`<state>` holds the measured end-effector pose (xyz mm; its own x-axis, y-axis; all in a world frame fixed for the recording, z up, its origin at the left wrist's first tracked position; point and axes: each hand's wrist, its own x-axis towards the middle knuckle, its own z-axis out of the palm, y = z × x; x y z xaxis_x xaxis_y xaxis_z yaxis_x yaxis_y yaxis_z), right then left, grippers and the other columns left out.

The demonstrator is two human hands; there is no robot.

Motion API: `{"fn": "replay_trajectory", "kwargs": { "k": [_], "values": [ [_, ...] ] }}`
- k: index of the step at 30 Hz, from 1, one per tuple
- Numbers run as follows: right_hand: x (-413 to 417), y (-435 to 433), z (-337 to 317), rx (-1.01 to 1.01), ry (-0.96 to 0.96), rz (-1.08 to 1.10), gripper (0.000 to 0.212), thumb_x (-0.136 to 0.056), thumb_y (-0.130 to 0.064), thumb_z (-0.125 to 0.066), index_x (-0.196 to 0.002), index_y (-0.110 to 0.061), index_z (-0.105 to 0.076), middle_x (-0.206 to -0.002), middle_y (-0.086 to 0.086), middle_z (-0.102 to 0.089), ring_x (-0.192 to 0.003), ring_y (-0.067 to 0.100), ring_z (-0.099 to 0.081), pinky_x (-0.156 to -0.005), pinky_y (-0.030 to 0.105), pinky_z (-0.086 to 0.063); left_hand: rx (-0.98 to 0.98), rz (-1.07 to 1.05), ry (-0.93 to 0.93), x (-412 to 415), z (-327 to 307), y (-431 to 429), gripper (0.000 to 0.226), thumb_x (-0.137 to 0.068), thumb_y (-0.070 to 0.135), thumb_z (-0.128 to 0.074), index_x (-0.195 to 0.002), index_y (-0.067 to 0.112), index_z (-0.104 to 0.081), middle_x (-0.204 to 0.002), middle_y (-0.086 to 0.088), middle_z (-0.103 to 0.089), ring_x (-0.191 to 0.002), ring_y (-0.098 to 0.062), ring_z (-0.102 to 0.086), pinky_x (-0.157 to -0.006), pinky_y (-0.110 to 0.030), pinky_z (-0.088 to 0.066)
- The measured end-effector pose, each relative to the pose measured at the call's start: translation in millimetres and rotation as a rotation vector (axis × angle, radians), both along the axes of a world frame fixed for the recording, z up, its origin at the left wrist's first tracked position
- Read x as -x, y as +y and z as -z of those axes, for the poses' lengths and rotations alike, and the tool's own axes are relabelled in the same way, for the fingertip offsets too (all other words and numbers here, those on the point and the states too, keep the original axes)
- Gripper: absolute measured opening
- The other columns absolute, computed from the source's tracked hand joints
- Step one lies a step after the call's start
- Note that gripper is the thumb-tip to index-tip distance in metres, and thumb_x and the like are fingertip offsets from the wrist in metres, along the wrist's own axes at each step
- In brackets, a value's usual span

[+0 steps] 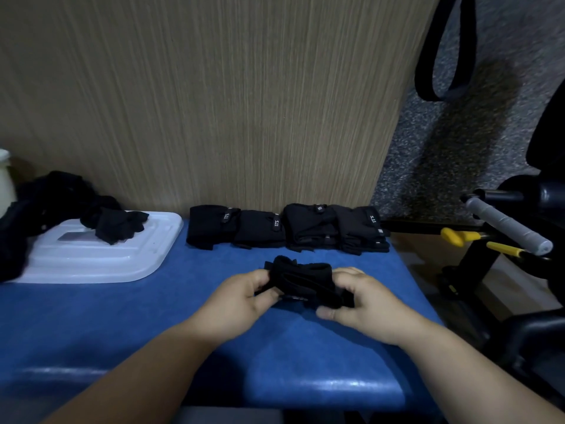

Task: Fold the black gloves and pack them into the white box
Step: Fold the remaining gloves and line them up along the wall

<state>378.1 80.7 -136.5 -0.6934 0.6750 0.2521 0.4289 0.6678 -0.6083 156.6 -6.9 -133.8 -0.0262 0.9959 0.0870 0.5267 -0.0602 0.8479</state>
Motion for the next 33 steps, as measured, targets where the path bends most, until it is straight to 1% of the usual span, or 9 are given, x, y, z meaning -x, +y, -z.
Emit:
{"fn": "replay_trajectory", "kwargs": {
  "k": [6,10,13,18,22,25,28,30,33],
  "values": [
    [4.7,-2.7,-3.5,0.216,0.144,0.106,0.001,-0.086,-0.026,-0.069,-0.086,-0.027,-0.068,-0.078,-0.011,-0.066,-0.069,-0.002,-0.055,-0.072,0.023,-0.047,-0.029,-0.097,-0.036,-9.6,-3.4,-0.8,0.015,-0.095,0.037,-0.053,-0.1,0.023,-0.056,-0.056,0.009,-0.044,-0.051,-0.002,-0.04,-0.051,-0.015,-0.032],
    [9.8,-4.9,-2.6,0.287,0.174,0.228,0.021,-0.088,-0.032,-0.066,-0.076,-0.014,-0.066,-0.063,0.007,-0.06,-0.059,0.007,-0.048,-0.059,0.03,-0.043,-0.021,-0.208,-0.017,-13.8,-1.9,1.8,0.016,-0.095,0.038,-0.052,-0.105,0.028,-0.048,-0.06,0.001,-0.05,-0.055,-0.006,-0.048,-0.054,-0.019,-0.036],
    [15.4,-7.4,-3.5,0.269,0.15,0.321,0.028,-0.087,-0.033,-0.067,-0.065,-0.017,-0.061,-0.051,-0.009,-0.054,-0.048,0.001,-0.044,-0.052,0.02,-0.037,-0.051,-0.277,0.003,-18.6,-1.3,3.1,0.03,-0.093,0.032,-0.056,-0.12,0.026,-0.042,-0.058,0.004,-0.049,-0.052,-0.002,-0.047,-0.052,-0.013,-0.037],
    [22.1,-11.3,-1.2,0.192,0.021,0.461,0.022,-0.085,-0.047,-0.063,-0.088,-0.027,-0.053,-0.058,-0.004,-0.06,-0.061,0.011,-0.057,-0.054,0.027,-0.04,-0.065,-0.365,0.086,-22.6,0.2,4.8,0.055,-0.091,0.029,-0.06,-0.139,0.023,-0.033,-0.083,0.01,-0.053,-0.081,-0.008,-0.055,-0.071,-0.018,-0.041],
    [27.3,-15.9,-4.7,0.055,-0.096,0.493,0.027,-0.088,-0.052,-0.055,-0.102,-0.031,-0.046,-0.054,-0.006,-0.05,-0.061,0.013,-0.052,-0.048,0.025,-0.028,-0.207,-0.368,0.299,-26.5,3.0,-0.9,0.057,-0.094,0.025,-0.055,-0.144,0.029,-0.028,-0.128,0.01,-0.038,-0.107,-0.014,-0.048,-0.092,-0.026,-0.041],
    [30.4,-17.8,-5.5,-0.032,-0.138,0.516,0.033,-0.088,-0.052,-0.054,-0.112,-0.031,-0.042,-0.071,-0.009,-0.056,-0.08,0.018,-0.059,-0.054,0.025,-0.033,-0.295,-0.237,0.501,-28.8,3.0,-4.0,0.051,-0.098,0.029,-0.042,-0.146,0.037,-0.027,-0.153,0.018,-0.012,-0.141,-0.008,-0.01,-0.113,-0.032,-0.02],
    [28.1,-22.3,-9.0,-0.125,-0.08,0.479,0.045,-0.092,-0.041,-0.055,-0.132,-0.029,-0.039,-0.117,-0.007,-0.055,-0.116,0.015,-0.05,-0.087,0.026,-0.04,-0.194,-0.083,0.677,-30.0,8.0,-3.5,0.062,-0.09,0.057,-0.008,-0.15,0.041,-0.008,-0.156,0.026,0.011,-0.134,0.009,0.026,-0.113,-0.026,0.007],
    [27.3,-26.3,-10.9,-0.211,-0.101,0.346,0.05,-0.095,-0.038,-0.048,-0.143,-0.029,-0.034,-0.144,-0.011,-0.04,-0.135,0.011,-0.033,-0.108,0.026,-0.031,-0.136,-0.046,0.74,-29.9,10.7,-2.8,0.077,-0.079,0.062,0.007,-0.151,0.038,0.0,-0.157,0.023,0.013,-0.13,0.009,0.033,-0.11,-0.024,0.017],
    [31.0,-29.7,-6.4,-0.198,-0.314,0.158,0.053,-0.1,-0.044,-0.03,-0.151,-0.032,-0.019,-0.158,-0.018,-0.01,-0.146,0.005,-0.004,-0.118,0.033,-0.017,-0.051,-0.03,0.774,-28.8,10.6,-2.0,0.064,-0.094,0.06,-0.007,-0.152,0.033,0.004,-0.158,0.02,0.01,-0.133,0.006,0.027,-0.114,-0.027,0.015]
  ]
}}
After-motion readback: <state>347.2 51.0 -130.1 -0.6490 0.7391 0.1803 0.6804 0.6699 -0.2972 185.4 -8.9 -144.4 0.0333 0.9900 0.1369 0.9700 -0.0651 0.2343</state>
